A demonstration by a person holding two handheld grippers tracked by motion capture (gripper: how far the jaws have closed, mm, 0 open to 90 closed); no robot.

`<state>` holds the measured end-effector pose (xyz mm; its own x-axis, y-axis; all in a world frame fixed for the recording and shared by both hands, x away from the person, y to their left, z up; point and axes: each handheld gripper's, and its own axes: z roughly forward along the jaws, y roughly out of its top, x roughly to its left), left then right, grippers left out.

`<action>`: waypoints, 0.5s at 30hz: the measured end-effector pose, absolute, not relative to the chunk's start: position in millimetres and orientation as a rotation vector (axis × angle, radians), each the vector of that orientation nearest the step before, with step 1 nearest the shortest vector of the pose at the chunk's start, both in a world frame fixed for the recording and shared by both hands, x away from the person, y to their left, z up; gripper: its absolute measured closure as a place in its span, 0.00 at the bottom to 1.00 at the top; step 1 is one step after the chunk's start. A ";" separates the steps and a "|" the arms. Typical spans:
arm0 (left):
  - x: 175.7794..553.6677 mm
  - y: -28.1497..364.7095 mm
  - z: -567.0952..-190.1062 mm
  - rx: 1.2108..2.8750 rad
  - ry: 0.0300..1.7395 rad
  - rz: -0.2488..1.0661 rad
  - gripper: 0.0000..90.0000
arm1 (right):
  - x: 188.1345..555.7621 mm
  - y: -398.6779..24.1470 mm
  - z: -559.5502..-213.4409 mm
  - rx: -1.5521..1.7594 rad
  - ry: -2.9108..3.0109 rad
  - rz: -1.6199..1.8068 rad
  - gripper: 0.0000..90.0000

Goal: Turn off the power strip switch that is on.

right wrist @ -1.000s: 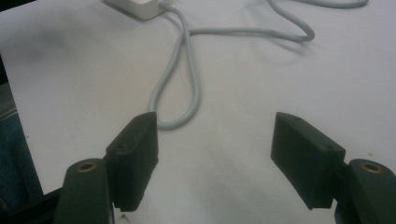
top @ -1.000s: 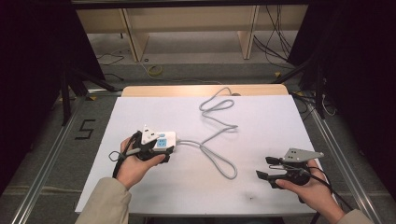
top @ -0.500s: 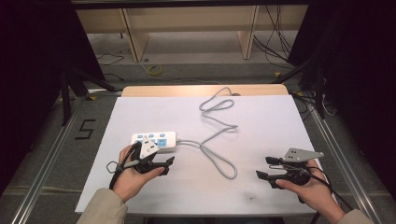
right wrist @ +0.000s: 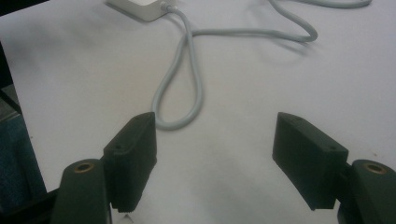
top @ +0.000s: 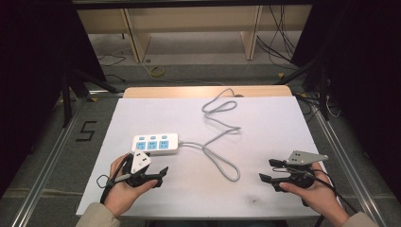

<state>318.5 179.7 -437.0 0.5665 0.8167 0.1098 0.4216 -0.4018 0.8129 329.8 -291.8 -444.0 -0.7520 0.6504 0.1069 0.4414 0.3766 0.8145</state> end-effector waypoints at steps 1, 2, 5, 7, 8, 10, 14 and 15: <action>316.8 180.8 -437.8 2.023 0.998 0.647 0.24 | 329.7 -291.6 -444.0 0.971 2.403 1.316 0.34; 315.2 181.9 -438.8 2.018 1.005 0.649 0.24 | 329.6 -291.5 -443.9 0.971 2.402 1.316 0.34; 310.9 184.8 -442.0 2.015 1.015 0.659 0.23 | 329.4 -291.5 -444.0 0.970 2.401 1.317 0.34; 308.3 186.3 -444.6 2.017 1.021 0.656 0.23 | 329.3 -291.6 -444.3 0.972 2.405 1.317 0.34; 307.3 187.4 -446.0 2.023 1.022 0.657 0.23 | 329.4 -291.6 -444.3 0.971 2.405 1.317 0.34; 306.6 190.1 -449.3 2.040 1.033 0.666 0.23 | 329.5 -291.7 -444.2 0.963 2.405 1.315 0.34; 303.1 194.2 -452.8 2.033 1.049 0.662 0.23 | 329.5 -291.6 -444.4 0.958 2.408 1.314 0.34; 302.4 195.1 -453.2 2.041 1.050 0.665 0.23 | 329.3 -291.7 -444.4 0.959 2.408 1.316 0.34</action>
<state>302.4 195.1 -453.2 0.5319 0.8395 0.1113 0.4589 -0.3962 0.7952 329.3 -291.7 -444.4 -0.7579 0.6443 0.1021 0.4340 0.3811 0.8163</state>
